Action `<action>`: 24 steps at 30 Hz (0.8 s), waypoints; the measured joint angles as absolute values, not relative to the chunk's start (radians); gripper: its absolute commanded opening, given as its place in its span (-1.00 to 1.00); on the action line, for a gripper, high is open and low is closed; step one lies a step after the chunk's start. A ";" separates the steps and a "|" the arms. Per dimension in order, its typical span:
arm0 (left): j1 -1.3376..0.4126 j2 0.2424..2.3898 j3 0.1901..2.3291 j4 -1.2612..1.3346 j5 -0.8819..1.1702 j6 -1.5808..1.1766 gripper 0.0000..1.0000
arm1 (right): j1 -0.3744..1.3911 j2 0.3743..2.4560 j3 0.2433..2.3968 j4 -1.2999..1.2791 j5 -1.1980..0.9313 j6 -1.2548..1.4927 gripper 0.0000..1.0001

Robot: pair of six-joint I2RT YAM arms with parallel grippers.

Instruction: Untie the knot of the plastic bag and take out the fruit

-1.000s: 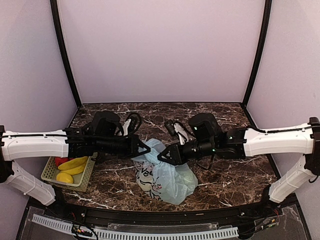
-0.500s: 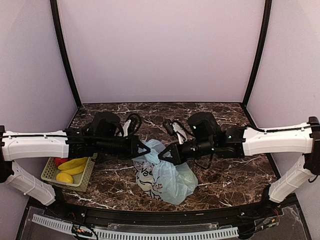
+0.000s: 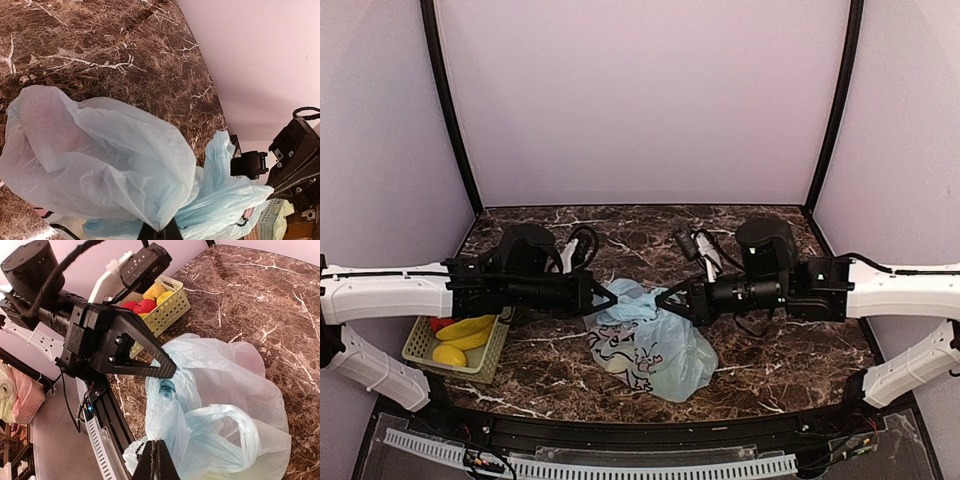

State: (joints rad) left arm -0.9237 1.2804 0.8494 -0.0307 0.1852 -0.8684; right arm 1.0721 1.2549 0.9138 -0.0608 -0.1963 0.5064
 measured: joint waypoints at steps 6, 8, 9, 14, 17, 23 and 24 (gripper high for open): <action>-0.899 1.280 0.836 -0.030 0.187 -0.857 -0.99 | 1.080 1.247 0.800 -0.017 -0.208 0.532 -1.00; -0.886 1.280 0.833 -0.030 0.191 -0.852 -0.99 | 1.086 1.247 0.769 -0.007 -0.208 0.543 -1.00; -0.879 1.280 0.831 -0.028 0.196 -0.849 -0.99 | 1.088 1.247 0.758 -0.002 -0.209 0.548 -1.00; -0.862 1.281 0.830 -0.013 0.210 -0.841 -0.99 | 1.094 1.246 0.739 0.003 -0.209 0.563 -0.97; -0.860 1.282 0.830 -0.002 0.217 -0.832 -0.99 | 1.095 1.236 0.740 -0.002 -0.203 0.561 -0.53; -0.855 1.282 0.831 0.007 0.231 -0.799 -0.99 | 1.092 1.190 0.779 -0.059 -0.164 0.555 -0.38; -0.855 1.282 0.831 0.007 0.234 -0.794 -0.99 | 1.089 1.188 0.791 -0.067 -0.160 0.554 -0.33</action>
State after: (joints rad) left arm -0.8551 1.2823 0.8307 0.0074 0.2344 -0.7937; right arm 1.0889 1.1881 0.7906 -0.0669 -0.1600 0.5541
